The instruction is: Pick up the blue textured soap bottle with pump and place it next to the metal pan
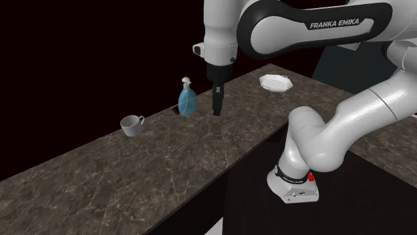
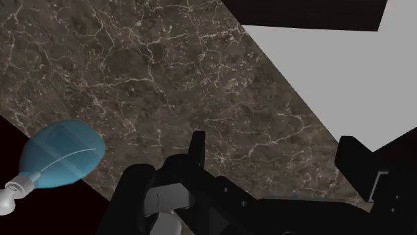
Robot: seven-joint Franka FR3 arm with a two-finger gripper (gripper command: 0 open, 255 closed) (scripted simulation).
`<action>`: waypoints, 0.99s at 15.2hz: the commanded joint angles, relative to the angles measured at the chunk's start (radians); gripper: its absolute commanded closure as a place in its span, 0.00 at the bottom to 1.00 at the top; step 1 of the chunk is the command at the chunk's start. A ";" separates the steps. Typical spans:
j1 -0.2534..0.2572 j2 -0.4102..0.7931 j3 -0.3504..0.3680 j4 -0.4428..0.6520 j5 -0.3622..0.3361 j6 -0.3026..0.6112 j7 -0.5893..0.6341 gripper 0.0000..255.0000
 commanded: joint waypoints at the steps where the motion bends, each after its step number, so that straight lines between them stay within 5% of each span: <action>1: 0.000 0.000 0.000 0.000 0.000 0.000 0.000 0.00; 15: -0.045 0.349 -0.204 0.069 -0.231 0.268 -0.377 0.00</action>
